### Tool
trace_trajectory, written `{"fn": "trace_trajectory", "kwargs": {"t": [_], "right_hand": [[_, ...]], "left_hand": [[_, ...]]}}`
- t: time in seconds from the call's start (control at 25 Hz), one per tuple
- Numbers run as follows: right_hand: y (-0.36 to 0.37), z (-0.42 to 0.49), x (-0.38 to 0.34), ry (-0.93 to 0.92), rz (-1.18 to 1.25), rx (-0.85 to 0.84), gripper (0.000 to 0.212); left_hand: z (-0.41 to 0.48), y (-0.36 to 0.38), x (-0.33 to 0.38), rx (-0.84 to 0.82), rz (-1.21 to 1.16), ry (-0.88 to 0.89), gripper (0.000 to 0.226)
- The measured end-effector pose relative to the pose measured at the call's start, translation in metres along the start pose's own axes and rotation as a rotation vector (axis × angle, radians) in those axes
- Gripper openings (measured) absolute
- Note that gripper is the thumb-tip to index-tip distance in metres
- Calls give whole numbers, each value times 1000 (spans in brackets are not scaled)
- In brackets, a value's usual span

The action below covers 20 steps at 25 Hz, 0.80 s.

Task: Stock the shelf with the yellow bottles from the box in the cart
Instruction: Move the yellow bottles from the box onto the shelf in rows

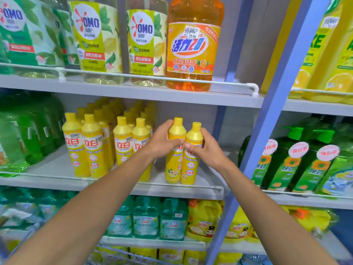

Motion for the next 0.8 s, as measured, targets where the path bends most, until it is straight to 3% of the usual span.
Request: {"fn": "trace_trajectory", "kwargs": {"t": [0.16,0.28,0.4,0.52,0.68,0.8], "right_hand": [[6,-10,6,22,-2,51,66],[19,-33,26,74,-66,193,75],[34,-60,56,187,-188,371,73],[42,-71,73,227,-207,374,56],[44,-64,79,210,-220,350,52],[49,-55,88,220,-345,291,57]], "left_hand": [[-3,4,-21,-28,-52,-46,56],[-15,12,-38,62,-126,-114,72],[-45,35,-62,276,-108,-187,61],[-64,50,-73,382,-20,-156,53],[-55,48,-87,275,8,-106,53],[-56,52,-97,224,114,-180,63]]}}
Point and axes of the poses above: each hand's wrist, its own z-axis towards the middle knuckle, its own y-axis out of the palm, x = y × z, the point moved 2 cm from there along z, towards the middle knuckle, and after that the axes turned 7 degrees about x, right-handed, at the moved point
